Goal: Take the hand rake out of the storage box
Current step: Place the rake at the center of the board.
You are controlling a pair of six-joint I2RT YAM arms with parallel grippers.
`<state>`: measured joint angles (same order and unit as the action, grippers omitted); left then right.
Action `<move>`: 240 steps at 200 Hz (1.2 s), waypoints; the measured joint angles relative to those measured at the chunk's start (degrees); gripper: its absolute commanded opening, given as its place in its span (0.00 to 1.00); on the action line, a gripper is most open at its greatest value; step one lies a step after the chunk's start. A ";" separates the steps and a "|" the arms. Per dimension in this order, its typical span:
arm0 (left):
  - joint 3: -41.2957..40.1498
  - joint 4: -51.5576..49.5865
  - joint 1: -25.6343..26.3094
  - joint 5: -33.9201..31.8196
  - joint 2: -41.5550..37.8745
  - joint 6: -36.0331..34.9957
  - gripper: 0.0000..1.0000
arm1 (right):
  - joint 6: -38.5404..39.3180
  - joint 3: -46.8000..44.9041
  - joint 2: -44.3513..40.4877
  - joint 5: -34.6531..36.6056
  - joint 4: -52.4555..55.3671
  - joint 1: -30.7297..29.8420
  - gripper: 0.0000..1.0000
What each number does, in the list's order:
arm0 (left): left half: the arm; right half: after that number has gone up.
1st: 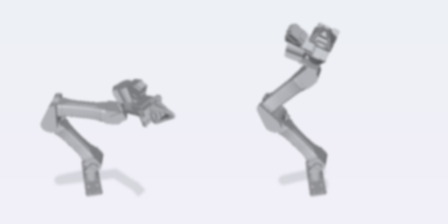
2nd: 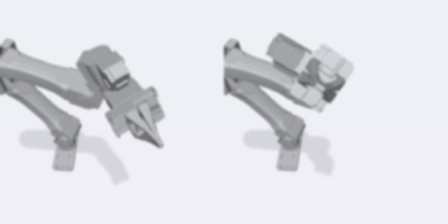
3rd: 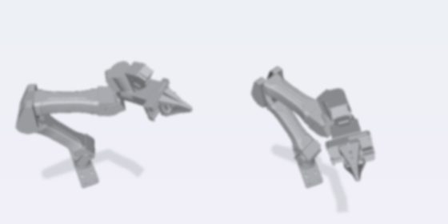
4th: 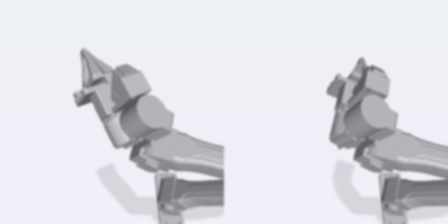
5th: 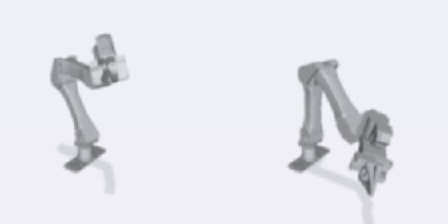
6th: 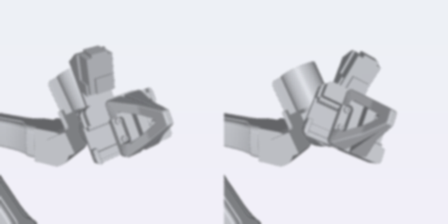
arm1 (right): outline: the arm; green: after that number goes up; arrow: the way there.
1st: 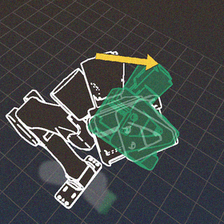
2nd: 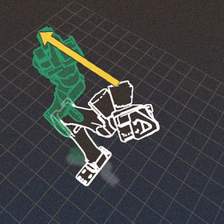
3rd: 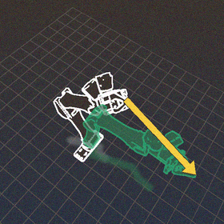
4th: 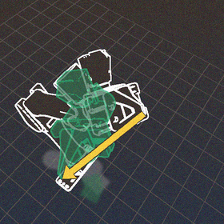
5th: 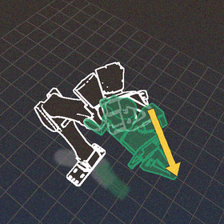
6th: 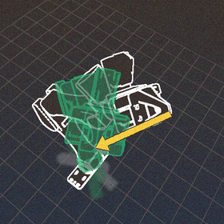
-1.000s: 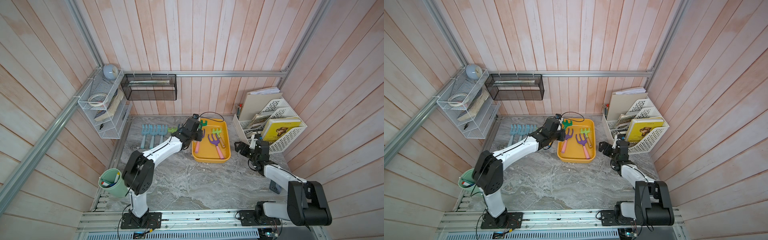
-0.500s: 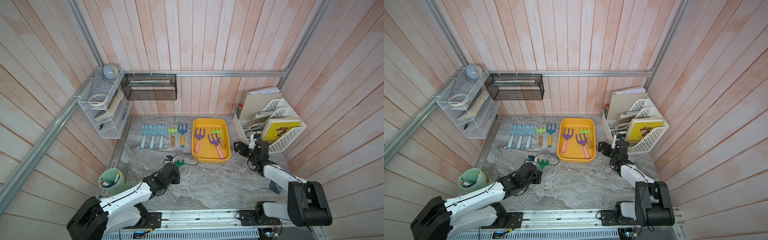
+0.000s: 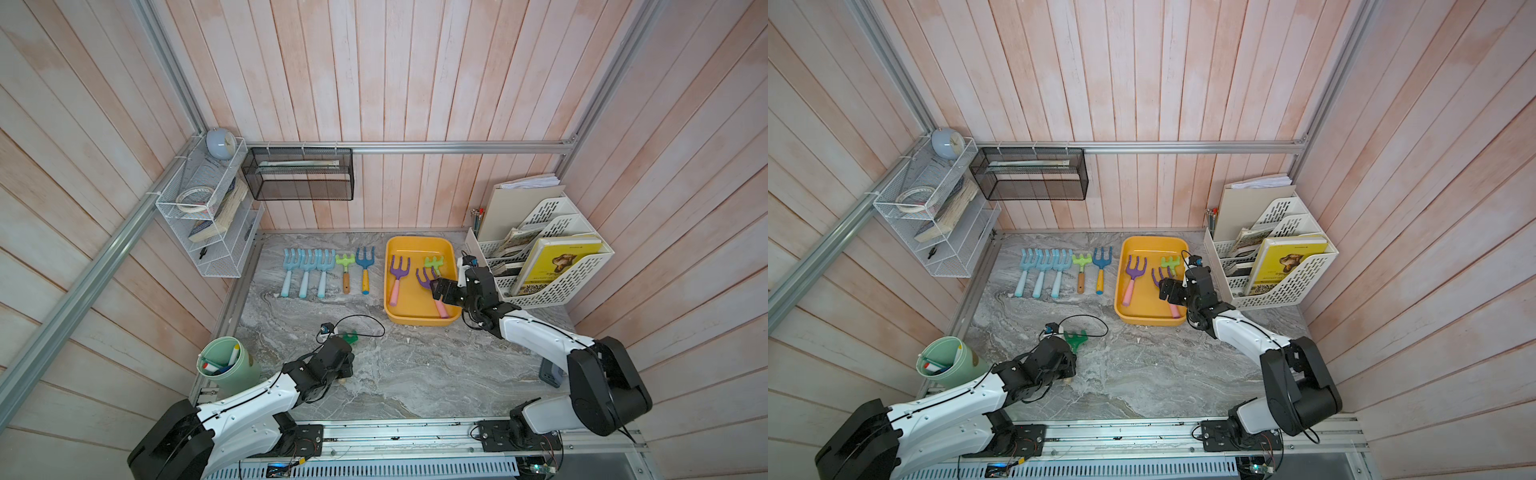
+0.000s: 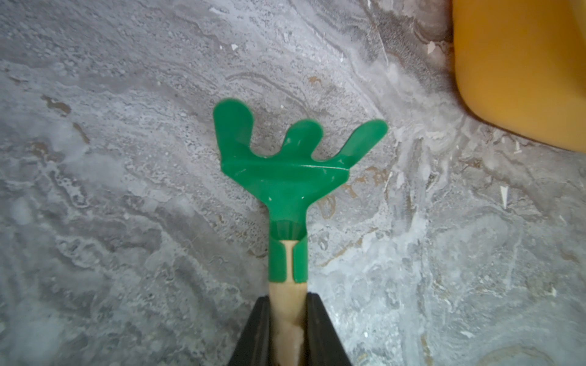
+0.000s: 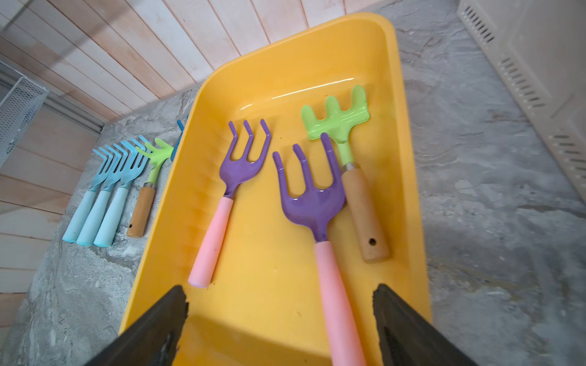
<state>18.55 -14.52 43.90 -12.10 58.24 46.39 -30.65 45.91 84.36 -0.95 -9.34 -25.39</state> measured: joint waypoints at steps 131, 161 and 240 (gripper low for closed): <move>-0.68 -6.19 0.04 3.19 -8.24 2.03 1.00 | -5.77 31.91 28.37 13.38 18.01 -10.80 0.73; 0.81 -5.14 -0.66 4.02 -9.07 -0.17 1.00 | -5.81 39.28 34.38 14.75 22.43 -11.72 0.71; -2.86 3.02 -1.53 11.39 -6.54 0.24 1.00 | -6.62 44.54 38.99 15.65 27.43 -12.83 0.72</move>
<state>15.68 -11.51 42.37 -0.71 51.70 46.63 -37.28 90.45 123.35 14.70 18.09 -38.22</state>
